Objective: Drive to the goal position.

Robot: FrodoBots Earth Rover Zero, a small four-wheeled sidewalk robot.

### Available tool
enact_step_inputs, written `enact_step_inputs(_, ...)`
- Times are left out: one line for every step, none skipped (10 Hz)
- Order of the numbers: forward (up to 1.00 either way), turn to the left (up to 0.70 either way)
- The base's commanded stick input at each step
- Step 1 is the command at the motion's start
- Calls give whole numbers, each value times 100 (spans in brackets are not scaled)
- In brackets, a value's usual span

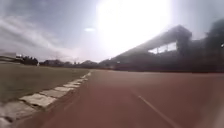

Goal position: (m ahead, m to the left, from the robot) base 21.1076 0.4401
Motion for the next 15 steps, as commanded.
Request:
enact_step_inputs(70,35)
enact_step_inputs(70,35)
enact_step_inputs(70,35)
enact_step_inputs(70,35)
enact_step_inputs(70,0)
enact_step_inputs(70,0)
enact_step_inputs(70,0)
enact_step_inputs(70,0)
enact_step_inputs(70,0)
enact_step_inputs(70,0)
enact_step_inputs(70,0)
enact_step_inputs(70,0)
enact_step_inputs(70,0)
enact_step_inputs(70,-20)
enact_step_inputs(70,-27)
